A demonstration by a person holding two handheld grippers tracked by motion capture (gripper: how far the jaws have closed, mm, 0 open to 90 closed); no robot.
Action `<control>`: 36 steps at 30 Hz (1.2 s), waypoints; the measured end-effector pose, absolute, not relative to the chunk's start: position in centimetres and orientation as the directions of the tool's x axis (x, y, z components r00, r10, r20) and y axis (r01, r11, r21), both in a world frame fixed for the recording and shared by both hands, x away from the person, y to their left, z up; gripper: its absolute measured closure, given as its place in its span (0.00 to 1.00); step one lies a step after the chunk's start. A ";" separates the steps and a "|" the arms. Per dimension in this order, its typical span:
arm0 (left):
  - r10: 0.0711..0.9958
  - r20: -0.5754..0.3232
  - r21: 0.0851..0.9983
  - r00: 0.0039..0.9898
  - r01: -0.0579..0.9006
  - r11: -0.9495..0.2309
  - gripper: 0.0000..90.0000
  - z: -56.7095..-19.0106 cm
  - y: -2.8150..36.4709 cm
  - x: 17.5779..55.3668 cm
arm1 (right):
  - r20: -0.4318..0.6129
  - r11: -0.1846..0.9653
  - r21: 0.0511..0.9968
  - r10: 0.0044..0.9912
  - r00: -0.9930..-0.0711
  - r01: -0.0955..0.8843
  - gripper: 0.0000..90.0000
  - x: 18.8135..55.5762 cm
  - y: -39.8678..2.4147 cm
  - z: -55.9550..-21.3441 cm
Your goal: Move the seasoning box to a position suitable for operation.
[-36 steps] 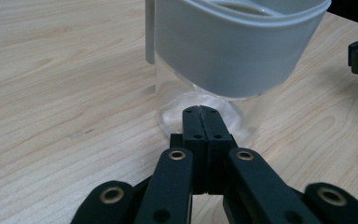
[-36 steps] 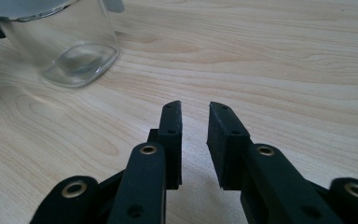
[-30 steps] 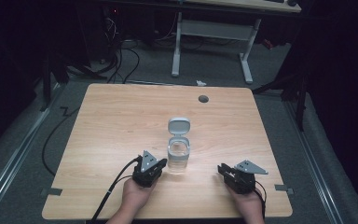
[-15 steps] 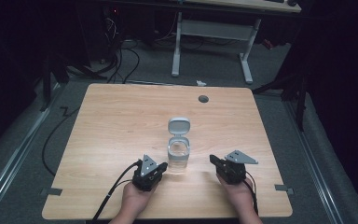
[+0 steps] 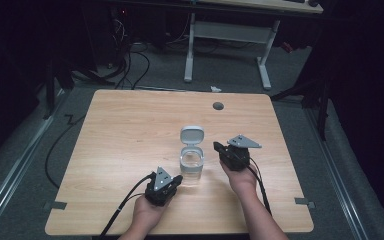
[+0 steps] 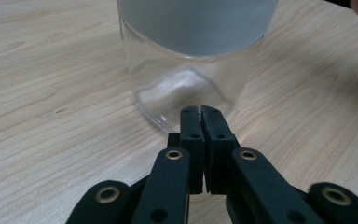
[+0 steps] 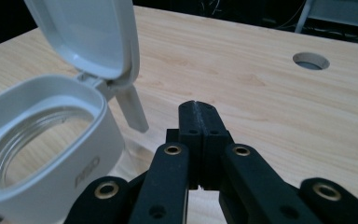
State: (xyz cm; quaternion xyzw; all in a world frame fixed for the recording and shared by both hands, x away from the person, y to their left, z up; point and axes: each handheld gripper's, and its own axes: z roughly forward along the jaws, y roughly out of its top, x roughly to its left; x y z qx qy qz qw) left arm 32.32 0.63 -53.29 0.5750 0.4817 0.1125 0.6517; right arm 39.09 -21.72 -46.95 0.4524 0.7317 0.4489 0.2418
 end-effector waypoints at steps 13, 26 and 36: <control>0.706 -0.506 0.853 0.495 0.408 0.325 0.99 -53.3 0.7 32.5 | 0.036 0.196 0.886 0.874 -0.484 0.420 1.00 40.9 -20.4 -45.6; 0.703 -0.507 0.849 0.499 0.432 0.306 1.00 -53.4 0.5 32.6 | 0.046 0.186 0.893 0.868 -0.494 0.410 1.00 42.3 -19.6 -44.7; 0.704 -0.506 0.846 0.499 0.445 0.294 1.00 -53.4 0.4 32.7 | 0.036 0.194 0.901 0.857 -0.514 0.387 1.00 42.7 -18.8 -43.5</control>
